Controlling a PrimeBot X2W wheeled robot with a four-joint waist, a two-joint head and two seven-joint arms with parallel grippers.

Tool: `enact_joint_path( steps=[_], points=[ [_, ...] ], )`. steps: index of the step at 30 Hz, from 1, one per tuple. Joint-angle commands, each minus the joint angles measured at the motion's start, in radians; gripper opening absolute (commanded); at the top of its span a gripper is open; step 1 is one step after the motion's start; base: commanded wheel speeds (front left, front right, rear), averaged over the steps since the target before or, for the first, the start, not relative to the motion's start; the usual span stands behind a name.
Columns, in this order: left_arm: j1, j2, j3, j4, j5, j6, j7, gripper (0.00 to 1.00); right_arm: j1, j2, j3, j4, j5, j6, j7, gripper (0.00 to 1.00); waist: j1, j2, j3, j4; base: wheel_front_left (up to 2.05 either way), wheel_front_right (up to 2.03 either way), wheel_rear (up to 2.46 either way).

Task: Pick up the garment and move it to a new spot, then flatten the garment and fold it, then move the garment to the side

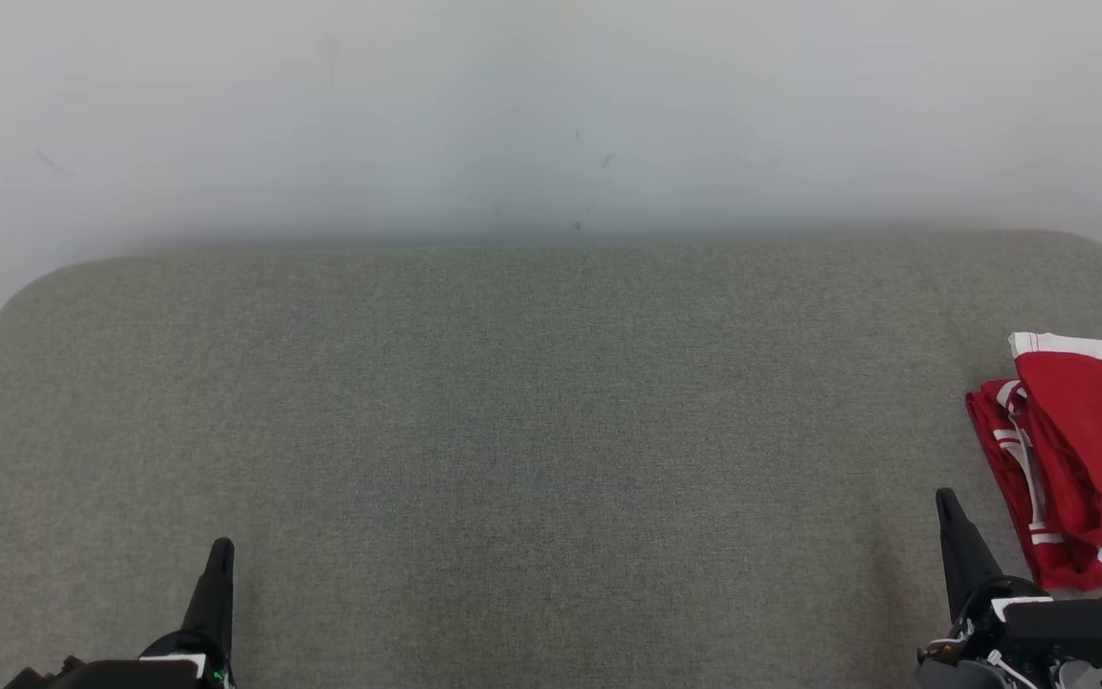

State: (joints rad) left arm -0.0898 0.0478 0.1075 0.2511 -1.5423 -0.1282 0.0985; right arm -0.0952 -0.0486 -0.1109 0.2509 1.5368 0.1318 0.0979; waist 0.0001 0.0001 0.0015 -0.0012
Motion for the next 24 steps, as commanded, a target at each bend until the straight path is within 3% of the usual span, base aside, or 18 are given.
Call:
enact_joint_path(
  steps=[1, 10, 24],
  points=[
    [-0.019, 0.004, 0.004, -0.005, -0.015, -0.004, 0.002, 0.00, -0.010, -0.003, -0.003, -0.005, 0.019, -0.002, 0.005, 0.00, -0.0001, -0.0001, 0.000, 0.000, 0.00, 0.00, 0.00],
    [-0.025, 0.004, 0.009, -0.008, -0.073, -0.004, 0.019, 0.00, -0.018, -0.003, -0.004, -0.009, 0.080, -0.002, 0.018, 0.00, -0.0001, -0.0001, 0.002, 0.001, 0.00, 0.00, 0.00],
    [-0.025, 0.004, 0.008, -0.008, -0.073, -0.004, 0.017, 0.00, -0.017, -0.003, -0.004, -0.007, 0.077, -0.002, 0.019, 0.00, -0.0001, -0.0001, 0.002, 0.001, 0.00, 0.00, 0.00]
  ],
)
